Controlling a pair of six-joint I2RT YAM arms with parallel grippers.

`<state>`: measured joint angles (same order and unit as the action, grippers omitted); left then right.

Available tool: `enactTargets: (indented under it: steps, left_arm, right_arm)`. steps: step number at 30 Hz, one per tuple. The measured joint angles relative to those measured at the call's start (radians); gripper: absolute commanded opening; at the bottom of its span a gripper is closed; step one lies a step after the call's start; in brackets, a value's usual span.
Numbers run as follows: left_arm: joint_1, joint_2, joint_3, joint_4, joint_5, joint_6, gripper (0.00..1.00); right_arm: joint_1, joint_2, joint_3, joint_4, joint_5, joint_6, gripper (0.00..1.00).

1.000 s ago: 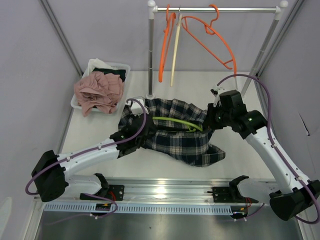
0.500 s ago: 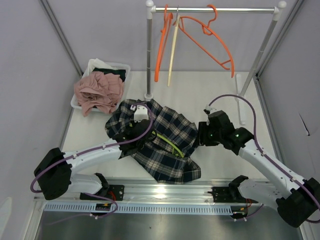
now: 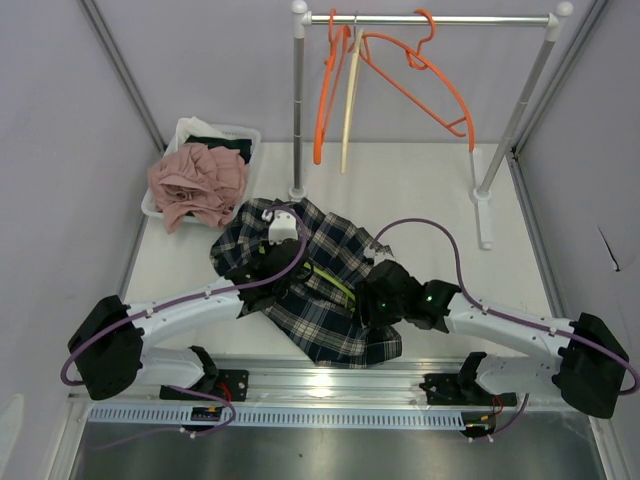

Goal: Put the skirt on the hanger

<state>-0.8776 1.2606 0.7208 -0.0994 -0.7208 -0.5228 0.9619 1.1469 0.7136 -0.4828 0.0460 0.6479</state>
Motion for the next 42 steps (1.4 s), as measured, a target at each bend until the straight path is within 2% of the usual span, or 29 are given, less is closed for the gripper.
enactTargets:
  steps: [8, 11, 12, 15, 16, 20, 23, 25, 26, 27, 31, 36, 42]
  left_arm:
    - [0.000, 0.005, 0.002, -0.001, 0.007, 0.008, 0.00]
    - [0.000, 0.010, 0.004, -0.001, 0.010, 0.012, 0.00]
    - [0.000, 0.012, 0.006, -0.001, 0.010, 0.014, 0.00]
    - [0.001, 0.015, 0.009, -0.002, 0.011, 0.019, 0.00]
    - [0.001, 0.016, 0.009, -0.002, 0.011, 0.019, 0.00]
    - [0.001, 0.016, 0.013, -0.008, 0.013, 0.029, 0.00]
    - [0.004, 0.015, 0.019, -0.018, 0.018, 0.034, 0.00]
    - [0.006, 0.015, 0.027, -0.027, 0.020, 0.035, 0.00]
    - [0.008, 0.015, 0.031, -0.031, 0.021, 0.035, 0.00]
    - [0.009, 0.015, 0.037, -0.040, 0.024, 0.036, 0.00]
    - [0.011, 0.023, 0.064, -0.061, 0.029, 0.039, 0.00]
    - [0.012, 0.044, 0.069, -0.064, 0.037, 0.042, 0.00]
    - [0.013, 0.048, 0.069, -0.060, 0.040, 0.044, 0.00]
  right_arm:
    - [0.076, 0.100, 0.000, 0.043, 0.041, 0.042, 0.55]
    - [0.083, 0.121, 0.000, 0.037, 0.066, 0.053, 0.45]
    - [0.084, 0.124, 0.000, 0.034, 0.074, 0.057, 0.29]
    - [0.084, 0.125, 0.000, 0.019, 0.098, 0.060, 0.04]
    - [0.084, 0.125, 0.000, 0.016, 0.105, 0.059, 0.00]
    - [0.069, 0.122, 0.006, -0.030, 0.134, 0.054, 0.00]
    - [0.002, 0.097, 0.032, -0.077, 0.141, 0.030, 0.00]
    - [-0.060, 0.069, 0.068, -0.101, 0.141, 0.005, 0.09]
    - [-0.093, 0.051, 0.093, -0.110, 0.138, -0.007, 0.20]
    - [-0.115, 0.040, 0.120, -0.119, 0.138, -0.016, 0.27]
    - [-0.080, 0.023, 0.171, -0.106, 0.127, -0.037, 0.44]
    - [0.016, 0.042, 0.082, -0.064, 0.095, 0.005, 0.58]
    - [0.070, 0.097, -0.001, -0.044, 0.086, 0.067, 0.63]
